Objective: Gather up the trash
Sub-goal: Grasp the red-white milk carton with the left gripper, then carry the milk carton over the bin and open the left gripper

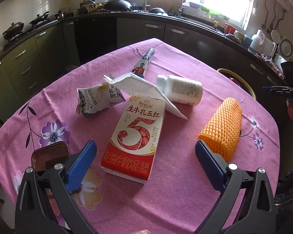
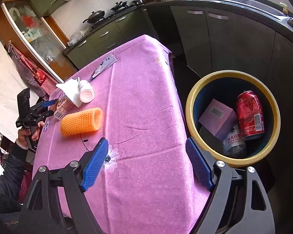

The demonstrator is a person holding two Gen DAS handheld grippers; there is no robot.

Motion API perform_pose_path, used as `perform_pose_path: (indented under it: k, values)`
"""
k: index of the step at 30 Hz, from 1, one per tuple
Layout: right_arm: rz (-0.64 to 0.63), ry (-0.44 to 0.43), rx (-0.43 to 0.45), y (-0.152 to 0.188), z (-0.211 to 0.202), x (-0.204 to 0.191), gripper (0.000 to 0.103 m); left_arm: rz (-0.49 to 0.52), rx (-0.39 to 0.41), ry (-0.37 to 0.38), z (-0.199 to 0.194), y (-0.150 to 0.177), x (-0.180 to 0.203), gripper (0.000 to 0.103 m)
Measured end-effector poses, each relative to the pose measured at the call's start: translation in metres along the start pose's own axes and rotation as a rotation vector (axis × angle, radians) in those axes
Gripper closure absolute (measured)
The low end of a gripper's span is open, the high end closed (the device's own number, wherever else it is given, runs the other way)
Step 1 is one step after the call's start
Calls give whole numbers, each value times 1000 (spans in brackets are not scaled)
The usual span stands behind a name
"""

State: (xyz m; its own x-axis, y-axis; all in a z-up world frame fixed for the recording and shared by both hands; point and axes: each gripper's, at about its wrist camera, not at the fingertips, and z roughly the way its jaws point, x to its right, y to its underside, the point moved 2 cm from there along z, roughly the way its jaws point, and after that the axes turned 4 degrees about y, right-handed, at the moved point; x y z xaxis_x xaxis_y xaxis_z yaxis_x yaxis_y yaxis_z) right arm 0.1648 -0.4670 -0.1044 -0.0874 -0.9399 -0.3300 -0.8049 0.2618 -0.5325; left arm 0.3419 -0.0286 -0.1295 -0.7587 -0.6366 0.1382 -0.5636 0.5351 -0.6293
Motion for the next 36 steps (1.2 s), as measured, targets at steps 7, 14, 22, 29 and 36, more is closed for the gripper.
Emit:
perform_pose_path:
  k: [7,14,22,29,36]
  values:
    - [0,-24,-24,-6,17,-12,21,27,-59,13,21,-1,-5,7]
    - [-2,-45,-43,-8,26,-18,20,44,-71,29,33,-3,0,7]
    - [17,-55,-58,-4,31,-14,20,40,-83,13,48,-10,-3,18]
    - [24,-66,-61,-2,31,-13,20,25,-83,-41,50,-13,-6,45]
    - [20,-82,-59,2,29,-15,20,21,-81,-99,40,-6,1,52]
